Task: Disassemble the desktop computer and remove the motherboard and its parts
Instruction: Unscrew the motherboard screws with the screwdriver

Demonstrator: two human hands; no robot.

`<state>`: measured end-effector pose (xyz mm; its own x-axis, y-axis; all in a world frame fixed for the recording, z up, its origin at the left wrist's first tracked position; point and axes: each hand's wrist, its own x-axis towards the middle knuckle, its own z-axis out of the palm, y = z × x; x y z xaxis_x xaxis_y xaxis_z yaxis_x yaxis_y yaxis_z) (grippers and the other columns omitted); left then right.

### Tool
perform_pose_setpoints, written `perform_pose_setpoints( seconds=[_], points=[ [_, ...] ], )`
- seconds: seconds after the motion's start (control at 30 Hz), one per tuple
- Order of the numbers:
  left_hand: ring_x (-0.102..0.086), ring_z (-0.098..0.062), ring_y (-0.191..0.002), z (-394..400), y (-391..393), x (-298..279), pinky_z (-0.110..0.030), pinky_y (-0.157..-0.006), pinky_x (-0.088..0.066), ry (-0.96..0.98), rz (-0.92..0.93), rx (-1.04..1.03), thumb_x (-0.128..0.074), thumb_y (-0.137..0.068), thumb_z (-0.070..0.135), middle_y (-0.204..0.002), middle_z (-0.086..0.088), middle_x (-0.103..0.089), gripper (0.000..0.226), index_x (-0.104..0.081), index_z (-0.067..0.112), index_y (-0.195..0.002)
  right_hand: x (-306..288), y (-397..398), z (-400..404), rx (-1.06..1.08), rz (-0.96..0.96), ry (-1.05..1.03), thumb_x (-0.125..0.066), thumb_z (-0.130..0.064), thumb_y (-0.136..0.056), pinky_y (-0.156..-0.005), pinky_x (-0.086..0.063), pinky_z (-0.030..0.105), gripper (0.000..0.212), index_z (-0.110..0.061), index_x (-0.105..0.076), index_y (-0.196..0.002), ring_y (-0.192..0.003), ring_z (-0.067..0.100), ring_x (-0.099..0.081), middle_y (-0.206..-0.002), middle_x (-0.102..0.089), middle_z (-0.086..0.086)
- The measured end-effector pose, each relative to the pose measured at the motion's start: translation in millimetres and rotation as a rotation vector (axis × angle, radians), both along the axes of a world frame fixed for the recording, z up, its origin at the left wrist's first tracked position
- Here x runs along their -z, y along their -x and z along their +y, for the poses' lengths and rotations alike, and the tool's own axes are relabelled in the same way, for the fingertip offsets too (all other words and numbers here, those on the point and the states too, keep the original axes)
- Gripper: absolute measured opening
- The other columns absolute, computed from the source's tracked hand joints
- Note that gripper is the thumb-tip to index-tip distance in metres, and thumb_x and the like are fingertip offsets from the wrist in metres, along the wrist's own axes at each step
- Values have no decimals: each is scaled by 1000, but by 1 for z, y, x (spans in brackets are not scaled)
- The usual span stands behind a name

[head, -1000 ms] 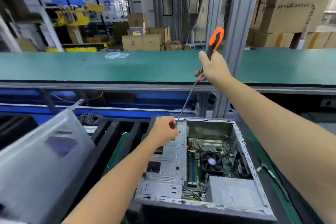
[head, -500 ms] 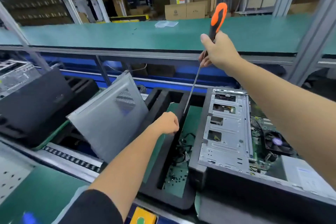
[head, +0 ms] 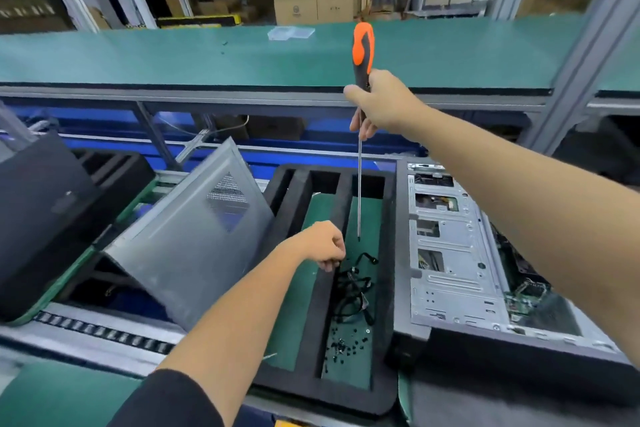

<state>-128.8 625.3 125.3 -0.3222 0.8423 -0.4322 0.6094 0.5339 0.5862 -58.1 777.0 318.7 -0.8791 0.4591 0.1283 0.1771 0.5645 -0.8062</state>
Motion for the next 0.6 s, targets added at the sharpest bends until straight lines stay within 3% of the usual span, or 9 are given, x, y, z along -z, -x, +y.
perform_pose_setpoints(
  seconds=[0.1, 0.2, 0.27, 0.37, 0.5, 0.6],
  points=[
    [-61, -4, -49, 14, 1, -18, -18, -49, -47, -214, 47, -154, -50, -91, 7, -71, 1, -69, 19, -62, 19, -83, -4, -3, 1, 13, -14, -35, -38, -15, -100, -40, -47, 21, 11, -9, -42, -91, -42, 21, -61, -69, -69, 18],
    [-57, -4, -47, 39, -11, -46, -19, -48, -45, -463, -55, -313, -43, -91, 2, -77, -1, -67, 30, -60, 25, -83, -13, -16, 6, 60, 9, -65, -40, -11, -96, -39, -46, 22, 13, -11, -40, -82, -40, 24, -60, -67, -68, 19],
    [-58, -7, -53, 58, -26, -67, -17, -49, -44, -549, -123, -257, -43, -86, -3, -81, -4, -67, 34, -60, 26, -84, -21, -30, 13, 103, 39, -73, -41, -10, -94, -38, -45, 22, 12, -10, -39, -82, -39, 24, -59, -66, -68, 20],
    [-62, -12, -73, 87, -58, -87, -20, -63, -51, -576, -106, -62, -49, -84, 1, -89, -8, -67, 30, -59, 29, -86, -33, -60, 31, 166, 75, -104, -42, -10, -93, -39, -46, 23, 5, -6, -42, -90, -41, 26, -60, -67, -68, 19],
    [-59, -9, -66, 132, -102, -92, -13, -51, -45, -586, -72, 55, -47, -87, -2, -84, -4, -63, 20, -61, 11, -90, -48, -111, 67, 245, 76, -155, -43, -10, -92, -39, -47, 22, 6, -4, -44, -91, -44, 29, -61, -68, -69, 19],
    [-58, -11, -72, 168, -137, -89, -21, -61, -47, -577, -12, 145, -48, -86, -2, -80, 1, -63, 19, -62, 11, -84, -53, -154, 100, 313, 106, -156, -43, -10, -91, -38, -46, 22, 5, -5, -44, -89, -43, 28, -62, -65, -69, 17]
  ],
)
